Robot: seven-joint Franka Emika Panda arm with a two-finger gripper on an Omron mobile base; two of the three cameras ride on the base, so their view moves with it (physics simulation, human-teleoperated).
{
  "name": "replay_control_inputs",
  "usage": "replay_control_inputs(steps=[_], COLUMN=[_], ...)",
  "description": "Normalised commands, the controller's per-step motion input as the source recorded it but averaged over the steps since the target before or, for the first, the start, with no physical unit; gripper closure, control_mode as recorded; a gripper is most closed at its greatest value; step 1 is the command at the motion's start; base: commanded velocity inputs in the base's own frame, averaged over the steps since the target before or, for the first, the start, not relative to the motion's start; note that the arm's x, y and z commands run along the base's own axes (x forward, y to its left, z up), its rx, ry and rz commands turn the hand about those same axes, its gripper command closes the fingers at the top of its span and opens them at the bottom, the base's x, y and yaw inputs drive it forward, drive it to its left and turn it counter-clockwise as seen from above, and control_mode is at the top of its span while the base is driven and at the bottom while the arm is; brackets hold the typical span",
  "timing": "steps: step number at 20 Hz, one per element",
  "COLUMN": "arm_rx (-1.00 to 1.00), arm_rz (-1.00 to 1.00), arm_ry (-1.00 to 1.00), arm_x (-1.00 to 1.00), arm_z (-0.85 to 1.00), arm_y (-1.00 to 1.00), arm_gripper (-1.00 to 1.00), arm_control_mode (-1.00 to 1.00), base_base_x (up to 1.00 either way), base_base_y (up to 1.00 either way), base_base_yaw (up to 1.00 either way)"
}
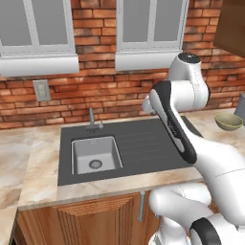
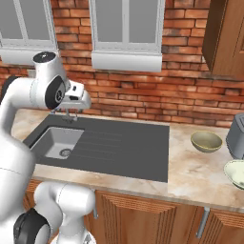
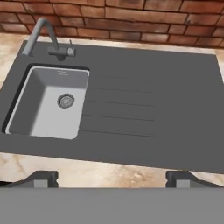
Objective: Rinse each bowl for a few seconds and place them down in the sink or on the counter.
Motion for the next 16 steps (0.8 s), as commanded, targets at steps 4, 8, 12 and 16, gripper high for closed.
replay_control_inputs(steps=[4,8,12,16], arm_rx=[0.01,0.0,0.0,0.0], arm_rz=[0.0,0.0,0.01,0.01], arm_ry=[-0.07,-0.04,-0.01,-0.05], arm_x=[-0.25,-0.22,-0.17,-0.07], arm_z=[0.0,0.0,-0.01,-0.05], arm_y=[0.16,0.17,0.15,0.21], arm_gripper=[-1.0,-1.0,-1.0,-1.0], arm_control_mode=[-1.0,-1.0,-1.0,-1.0], base_base_x=[0.0,0.0,0.0,0.0], base_base_y=[0.0,0.0,0.0,0.0], base_base_yaw=[0.0,0.0,0.0,0.0])
